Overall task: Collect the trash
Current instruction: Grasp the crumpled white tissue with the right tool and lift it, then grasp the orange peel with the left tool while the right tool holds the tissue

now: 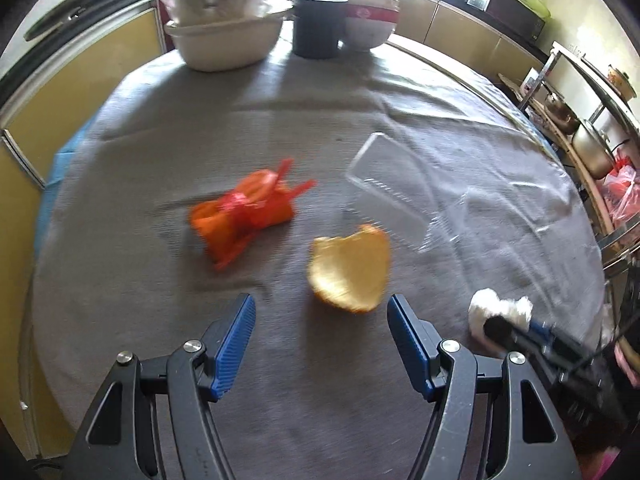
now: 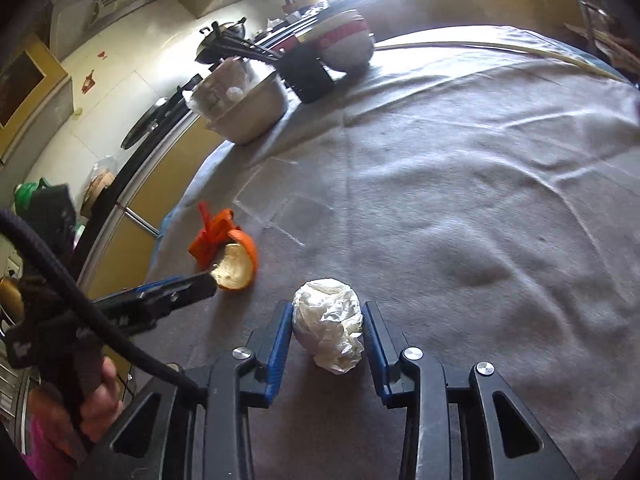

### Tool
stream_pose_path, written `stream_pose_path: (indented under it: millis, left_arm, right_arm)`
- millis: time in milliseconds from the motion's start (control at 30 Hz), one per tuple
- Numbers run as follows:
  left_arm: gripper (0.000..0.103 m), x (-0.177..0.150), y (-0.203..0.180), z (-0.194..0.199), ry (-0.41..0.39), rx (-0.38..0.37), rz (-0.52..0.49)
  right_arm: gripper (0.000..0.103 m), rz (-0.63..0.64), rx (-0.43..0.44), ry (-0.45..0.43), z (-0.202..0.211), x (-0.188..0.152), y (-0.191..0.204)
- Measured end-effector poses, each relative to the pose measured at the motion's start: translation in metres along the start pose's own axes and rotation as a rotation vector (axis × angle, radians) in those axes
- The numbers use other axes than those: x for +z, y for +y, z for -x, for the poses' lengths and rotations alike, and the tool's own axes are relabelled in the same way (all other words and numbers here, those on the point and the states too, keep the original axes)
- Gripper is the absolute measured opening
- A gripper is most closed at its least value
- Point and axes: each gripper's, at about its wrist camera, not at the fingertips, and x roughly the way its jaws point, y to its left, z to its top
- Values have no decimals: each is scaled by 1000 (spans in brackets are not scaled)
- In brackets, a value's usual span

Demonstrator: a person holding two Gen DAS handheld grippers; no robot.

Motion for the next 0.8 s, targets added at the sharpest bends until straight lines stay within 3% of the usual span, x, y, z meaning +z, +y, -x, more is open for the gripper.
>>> stream_pose_path:
  millis: [200,433,500,533,733,800]
  left_arm:
    - [70,9,-16,-21,18,-20,32]
    - [70,17,-12,-33,-24,7,80]
    - [61,17,-11,-34,-40,24,79]
    - [50,17,-11,-33,-53,36,78]
    - [32,11,-5,-22,-86,15,91]
    - [32,5,-4,-17,-79,9,91]
  right_arm:
    - [38,-22,25,-3,2,-1,-9]
    - [38,-31,64,-8,2,-1,-15]
    - [38,-32,69,-9,2,-1,-15]
    - [38,-30,72,-10,3,-2,-15]
    - [38,-31,79,-13,5,-3,-17]
    - [38,-35,76,-16,7,-4,-17]
